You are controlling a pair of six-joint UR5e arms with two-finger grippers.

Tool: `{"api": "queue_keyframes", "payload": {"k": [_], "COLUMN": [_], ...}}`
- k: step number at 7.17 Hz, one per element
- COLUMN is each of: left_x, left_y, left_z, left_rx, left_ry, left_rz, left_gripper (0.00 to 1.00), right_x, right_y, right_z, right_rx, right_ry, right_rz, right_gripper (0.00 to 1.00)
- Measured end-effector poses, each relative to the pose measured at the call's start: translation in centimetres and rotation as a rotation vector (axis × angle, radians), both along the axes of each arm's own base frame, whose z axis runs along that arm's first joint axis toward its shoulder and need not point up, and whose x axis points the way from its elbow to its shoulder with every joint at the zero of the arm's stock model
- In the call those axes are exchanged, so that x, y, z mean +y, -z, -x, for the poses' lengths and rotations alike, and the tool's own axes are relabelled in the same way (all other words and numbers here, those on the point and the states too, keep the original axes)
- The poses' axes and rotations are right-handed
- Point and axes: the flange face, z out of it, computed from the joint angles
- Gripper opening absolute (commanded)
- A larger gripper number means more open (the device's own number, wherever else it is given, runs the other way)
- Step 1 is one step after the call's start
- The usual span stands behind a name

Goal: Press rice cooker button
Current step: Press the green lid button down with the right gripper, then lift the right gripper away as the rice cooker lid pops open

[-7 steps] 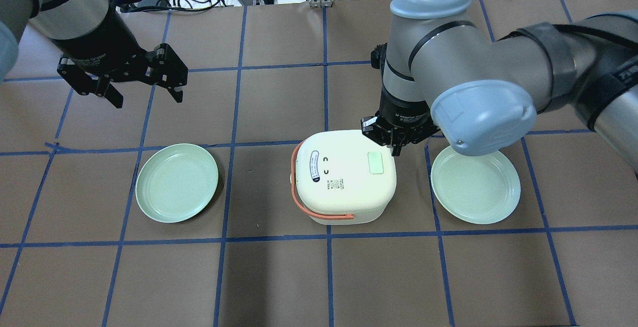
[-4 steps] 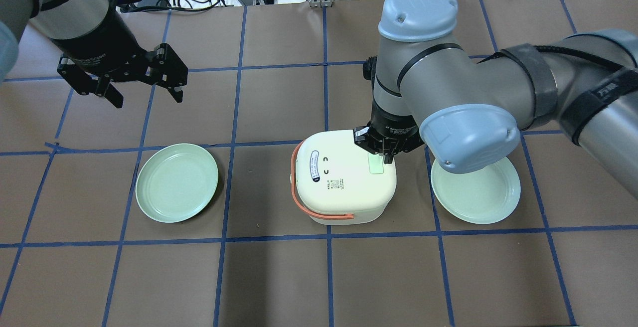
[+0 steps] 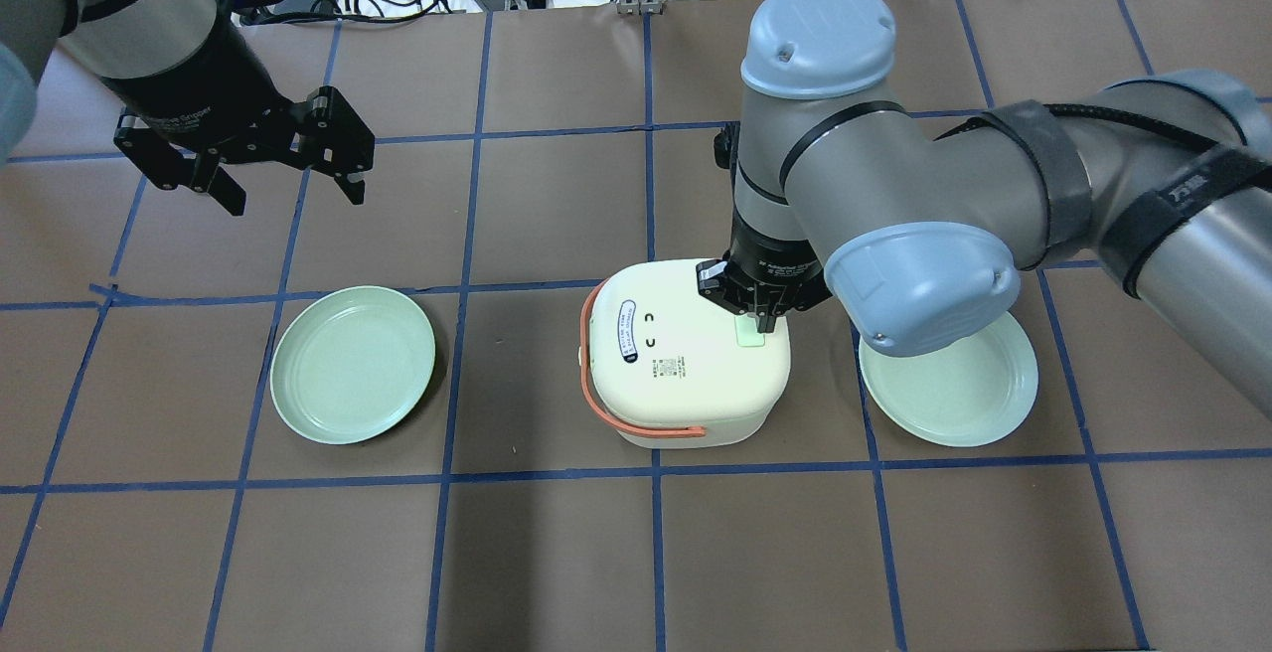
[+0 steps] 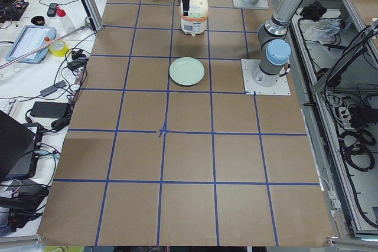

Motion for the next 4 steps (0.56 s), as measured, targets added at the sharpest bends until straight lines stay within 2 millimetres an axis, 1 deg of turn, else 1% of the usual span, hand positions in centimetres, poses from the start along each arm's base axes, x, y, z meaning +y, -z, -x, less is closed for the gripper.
{"api": "queue_keyframes", "payload": {"k": [1,2,3,4], "left_x": [0.0,0.0,0.0,0.0], "left_y": [0.0,0.0,0.0,0.0], "left_z": [0.0,0.0,0.0,0.0], "left_rx": [0.0,0.0,0.0,0.0], "left_ry": [0.0,0.0,0.0,0.0], "left_rz": [0.0,0.0,0.0,0.0], "left_gripper": [1.0,1.0,1.0,1.0], "right_x": [0.0,-0.2,-0.3,-0.7], "right_y": [0.3,0.3,0.0,-0.8], "right_z": [-0.3,-0.4,-0.5,-0.5], "right_rx": [0.002,0.002,0.004,0.008], "right_ry": [-0.006,-0.009,-0.011,-0.012], "right_rz": [-0.004,-0.003,0.006,0.024], "right_gripper": [0.04,0.65,1.0,1.0]}}
